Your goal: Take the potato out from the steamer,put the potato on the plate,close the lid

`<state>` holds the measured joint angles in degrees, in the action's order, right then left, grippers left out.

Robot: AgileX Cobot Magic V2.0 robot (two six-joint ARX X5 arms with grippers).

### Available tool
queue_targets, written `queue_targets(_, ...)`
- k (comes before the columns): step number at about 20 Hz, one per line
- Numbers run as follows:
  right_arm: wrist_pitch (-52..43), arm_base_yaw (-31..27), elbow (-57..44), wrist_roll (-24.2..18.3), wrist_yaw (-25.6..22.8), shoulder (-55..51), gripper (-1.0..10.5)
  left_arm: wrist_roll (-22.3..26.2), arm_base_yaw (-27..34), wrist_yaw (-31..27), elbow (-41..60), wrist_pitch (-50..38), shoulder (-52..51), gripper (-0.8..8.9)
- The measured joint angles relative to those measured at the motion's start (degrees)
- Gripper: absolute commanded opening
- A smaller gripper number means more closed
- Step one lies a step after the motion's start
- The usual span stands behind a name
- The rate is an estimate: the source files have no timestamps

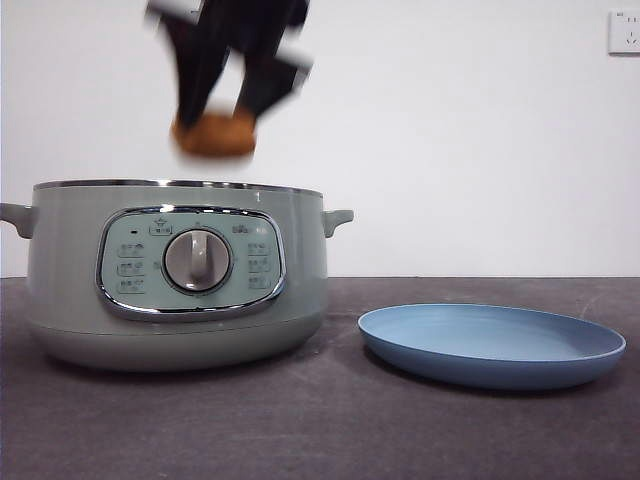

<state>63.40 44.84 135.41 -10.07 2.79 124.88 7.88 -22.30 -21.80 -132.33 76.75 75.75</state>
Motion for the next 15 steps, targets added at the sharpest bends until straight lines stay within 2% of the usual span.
queue_targets(3, 9.92, -3.04, 6.71, 0.72, -0.70, -10.73, -0.1, 0.00, 0.00, 4.37, 0.00, 0.00, 0.59, -0.08)
queue_targets(5, 14.53, -4.74, 6.71, 2.21, -6.01, -16.50, -0.1, 0.00, -0.02, 6.10, 0.00, 0.00, 1.46, -0.08)
queue_targets(9, 14.60, -9.31, 6.71, 7.06, -12.96, -23.65, -0.1, -0.02, 0.00, 13.27, 0.00, 0.00, 2.89, -0.08)
queue_targets(11, 14.62, -12.81, 6.71, 10.08, -13.44, -25.94, -0.1, -0.02, -0.07, 16.22, 0.00, 0.00, 3.82, -0.08)
queue_targets(15, 14.67, -17.81, 5.73, 12.26, -13.16, -26.10, -0.1, 0.00, -0.07, 17.97, 0.00, 0.02, 5.51, -0.08)
